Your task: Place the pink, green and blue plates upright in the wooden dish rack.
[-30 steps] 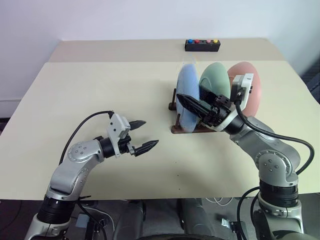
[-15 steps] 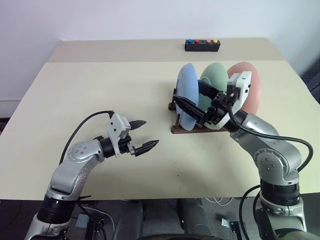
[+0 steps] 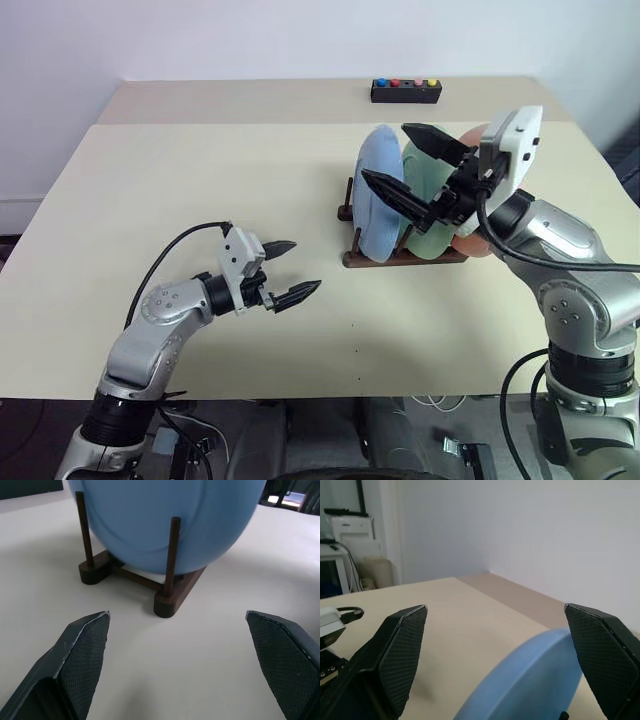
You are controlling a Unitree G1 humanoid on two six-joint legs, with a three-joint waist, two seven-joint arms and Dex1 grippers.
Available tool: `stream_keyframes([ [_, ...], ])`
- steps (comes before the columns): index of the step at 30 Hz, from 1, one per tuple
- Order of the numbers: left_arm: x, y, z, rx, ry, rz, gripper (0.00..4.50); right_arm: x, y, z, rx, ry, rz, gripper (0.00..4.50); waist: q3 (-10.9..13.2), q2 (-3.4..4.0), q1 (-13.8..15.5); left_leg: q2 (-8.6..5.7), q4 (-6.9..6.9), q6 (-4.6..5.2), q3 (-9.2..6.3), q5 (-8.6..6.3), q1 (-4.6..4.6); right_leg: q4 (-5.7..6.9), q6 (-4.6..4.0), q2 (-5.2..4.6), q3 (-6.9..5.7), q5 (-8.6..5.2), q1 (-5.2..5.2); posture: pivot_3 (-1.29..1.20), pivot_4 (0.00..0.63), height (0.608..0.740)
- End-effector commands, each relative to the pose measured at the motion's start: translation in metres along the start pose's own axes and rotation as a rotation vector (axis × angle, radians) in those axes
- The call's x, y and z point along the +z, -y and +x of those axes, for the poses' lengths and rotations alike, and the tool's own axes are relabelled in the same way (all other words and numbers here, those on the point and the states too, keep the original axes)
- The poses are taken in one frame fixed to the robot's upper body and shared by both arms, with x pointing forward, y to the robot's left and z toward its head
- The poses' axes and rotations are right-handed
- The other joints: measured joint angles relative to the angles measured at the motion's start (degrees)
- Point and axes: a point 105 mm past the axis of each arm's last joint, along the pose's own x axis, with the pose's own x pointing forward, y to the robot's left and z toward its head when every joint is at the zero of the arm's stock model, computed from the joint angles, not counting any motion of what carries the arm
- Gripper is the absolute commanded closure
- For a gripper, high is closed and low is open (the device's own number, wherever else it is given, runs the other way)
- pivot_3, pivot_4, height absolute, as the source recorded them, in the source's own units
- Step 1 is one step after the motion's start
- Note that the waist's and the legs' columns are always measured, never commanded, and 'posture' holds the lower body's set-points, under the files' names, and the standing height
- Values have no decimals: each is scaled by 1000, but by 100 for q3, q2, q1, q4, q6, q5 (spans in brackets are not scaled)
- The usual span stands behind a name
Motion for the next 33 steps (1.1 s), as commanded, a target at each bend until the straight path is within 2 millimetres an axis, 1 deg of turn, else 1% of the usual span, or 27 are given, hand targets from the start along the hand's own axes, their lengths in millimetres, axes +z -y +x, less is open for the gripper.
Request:
stream_keyframes([
  [1, 8, 4, 5, -26, 37, 34, 0, 11, -5, -5, 11, 22, -61, 27, 0, 0, 2, 0, 0, 0, 0, 0, 0, 0, 0, 0, 0, 0, 0, 0, 150, 740],
  [4, 8, 6, 10, -35, 43, 32, 0, 12, -1, -11, 0, 10, -88, 27, 0, 0, 6, 0, 0, 0, 1, 0, 0, -1, 0, -1, 0, 0, 0, 0, 150, 740],
  [8, 9, 6, 11, -33, 52, 35, 0, 21, 7, -19, -19, 20, -149, 27, 0, 0, 13, 0, 2, 0, 1, 0, -1, -1, 0, -1, 0, 0, 1, 0, 150, 740],
  [9, 9, 3, 10, -24, 54, 40, 0, 26, 10, -24, -24, 23, -173, 27, 0, 0, 13, 0, 2, 0, 1, 0, 0, -1, 0, 0, 0, 0, 1, 0, 150, 740],
  [11, 8, -10, 1, 22, 46, 56, 0, 35, 23, -46, -59, 14, -233, 27, 0, -1, 42, 0, 1, 0, 1, 0, -1, -3, 0, -1, 0, 0, 2, 0, 150, 740],
  [13, 8, -14, -1, 45, 40, 65, 0, 38, 32, -61, -83, -1, -257, 27, 0, -1, 37, -1, 2, 1, 1, -1, -3, -7, 1, -1, -1, 0, 5, 0, 150, 740],
  [14, 6, -19, -5, 61, 33, 71, 0, 36, 37, -72, -106, -35, -272, 27, 0, -1, 34, -1, 1, 2, 2, -1, -3, -8, 1, -1, 0, 0, 5, 0, 150, 740],
  [16, 2, -29, -15, 101, 11, 84, 0, 28, 48, -104, -151, -125, -280, 27, 0, -4, 54, -1, 1, 3, 2, -2, -2, -9, 1, -1, -1, -1, 8, 0, 150, 740],
  [17, 1, -32, -16, 112, 5, 89, 0, 27, 51, -115, -164, -153, -280, 27, 0, -4, 47, 0, 0, 4, 1, -2, -1, -10, 2, -1, -2, -1, 10, 0, 150, 740],
  [20, -6, -44, -27, 154, -25, 95, 0, 17, 70, -160, -306, -223, -257, 27, 0, -1, 35, -1, 6, 7, 8, -4, 1, -10, 2, -2, 1, -1, 13, 0, 150, 740],
  [21, -9, -48, -30, 164, -33, 93, 0, 12, 73, -172, -332, -246, -246, 27, -1, 0, 32, -1, 7, 7, 10, -4, 3, -9, 1, -2, 2, -2, 14, 0, 150, 740],
  [22, -11, -49, -30, 168, -36, 92, 0, 10, 74, -179, -340, -259, -239, 27, -1, 0, 19, 0, 7, 7, 11, -4, 5, -9, -1, -2, 3, -3, 14, 0, 150, 740],
  [25, -24, -55, -36, 178, -85, 100, 0, -10, 72, -209, -402, -316, -162, 27, -2, 2, 9, 2, 6, 7, 14, -4, 10, -8, -11, 0, 3, -9, 17, 0, 150, 740],
  [28, -29, -58, -36, 186, -88, 91, 0, -32, 69, -228, -442, -368, -119, 27, -2, 2, 17, 3, 5, 7, 14, -4, 10, -9, -9, 0, 4, -8, 19, 0, 150, 740],
  [30, -30, -59, -36, 187, -86, 87, 0, -42, 67, -234, -454, -392, -112, 27, -2, 3, 13, 2, 9, 7, 17, -4, 9, -9, -10, -2, 6, -9, 19, 0, 150, 740],
  [33, -32, -57, -33, 180, -86, 88, 0, -58, 62, -237, -462, -416, -84, 27, -3, 4, 4, 3, 8, 6, 18, -4, 12, -8, -11, -1, 8, -9, 19, 0, 150, 740],
])
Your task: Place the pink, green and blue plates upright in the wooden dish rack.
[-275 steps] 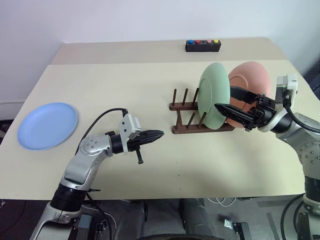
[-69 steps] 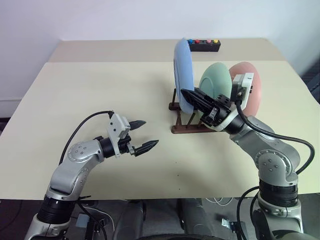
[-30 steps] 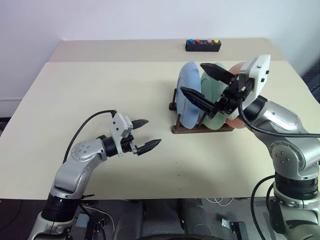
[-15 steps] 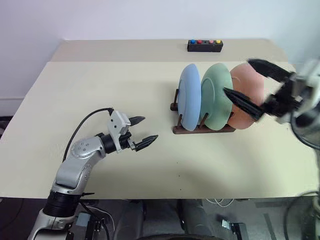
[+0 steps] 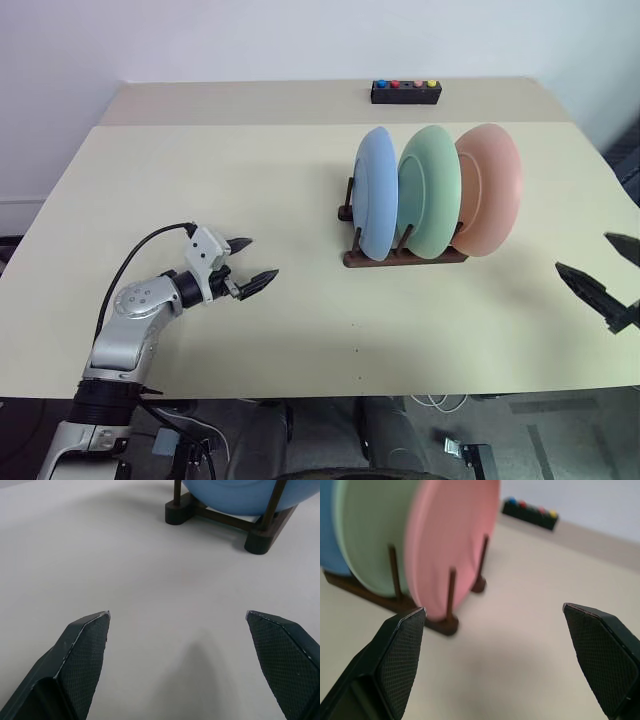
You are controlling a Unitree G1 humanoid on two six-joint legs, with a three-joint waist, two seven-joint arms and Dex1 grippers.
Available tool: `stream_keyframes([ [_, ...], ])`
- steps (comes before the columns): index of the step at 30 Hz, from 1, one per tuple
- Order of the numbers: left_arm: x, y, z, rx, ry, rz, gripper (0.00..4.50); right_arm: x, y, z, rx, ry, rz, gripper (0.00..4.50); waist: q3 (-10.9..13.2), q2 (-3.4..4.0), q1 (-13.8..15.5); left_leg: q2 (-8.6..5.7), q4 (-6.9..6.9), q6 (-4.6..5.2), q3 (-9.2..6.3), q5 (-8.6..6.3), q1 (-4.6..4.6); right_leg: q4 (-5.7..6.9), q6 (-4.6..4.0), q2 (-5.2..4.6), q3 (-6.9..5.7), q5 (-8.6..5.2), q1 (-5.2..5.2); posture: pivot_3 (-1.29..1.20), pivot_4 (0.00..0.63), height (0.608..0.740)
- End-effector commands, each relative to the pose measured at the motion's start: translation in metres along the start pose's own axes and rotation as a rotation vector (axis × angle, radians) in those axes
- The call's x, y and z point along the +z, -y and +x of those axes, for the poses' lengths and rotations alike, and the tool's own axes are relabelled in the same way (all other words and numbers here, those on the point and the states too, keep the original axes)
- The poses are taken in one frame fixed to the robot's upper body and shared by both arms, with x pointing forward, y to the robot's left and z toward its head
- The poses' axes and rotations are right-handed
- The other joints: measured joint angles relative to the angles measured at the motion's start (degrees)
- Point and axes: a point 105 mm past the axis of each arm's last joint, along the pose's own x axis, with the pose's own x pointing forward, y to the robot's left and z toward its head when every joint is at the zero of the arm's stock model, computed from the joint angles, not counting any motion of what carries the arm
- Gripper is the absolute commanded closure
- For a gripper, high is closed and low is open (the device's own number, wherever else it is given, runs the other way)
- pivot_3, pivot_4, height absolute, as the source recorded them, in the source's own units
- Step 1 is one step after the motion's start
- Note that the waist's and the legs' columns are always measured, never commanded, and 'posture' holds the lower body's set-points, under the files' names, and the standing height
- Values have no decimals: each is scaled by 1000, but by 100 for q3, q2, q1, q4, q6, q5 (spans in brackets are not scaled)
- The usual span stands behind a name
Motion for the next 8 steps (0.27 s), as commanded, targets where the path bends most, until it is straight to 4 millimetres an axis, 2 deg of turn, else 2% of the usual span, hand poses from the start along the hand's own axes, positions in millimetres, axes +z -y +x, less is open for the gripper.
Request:
stream_keyframes([
  [1, 8, 0, 2, -6, 29, 35, 0, -4, -4, 2, -3, 10, -24, 27, -1, 1, -3, 0, -1, 0, 0, 0, 1, 0, 0, 0, 0, 0, 0, 0, 150, 740],
  [8, 6, 6, 2, -3, 32, 29, 0, -14, -4, 14, -10, 25, 2, 27, -1, 2, 7, 0, 0, 0, 0, 0, 0, 0, 3, 0, 1, 2, 0, 0, 150, 740],
])
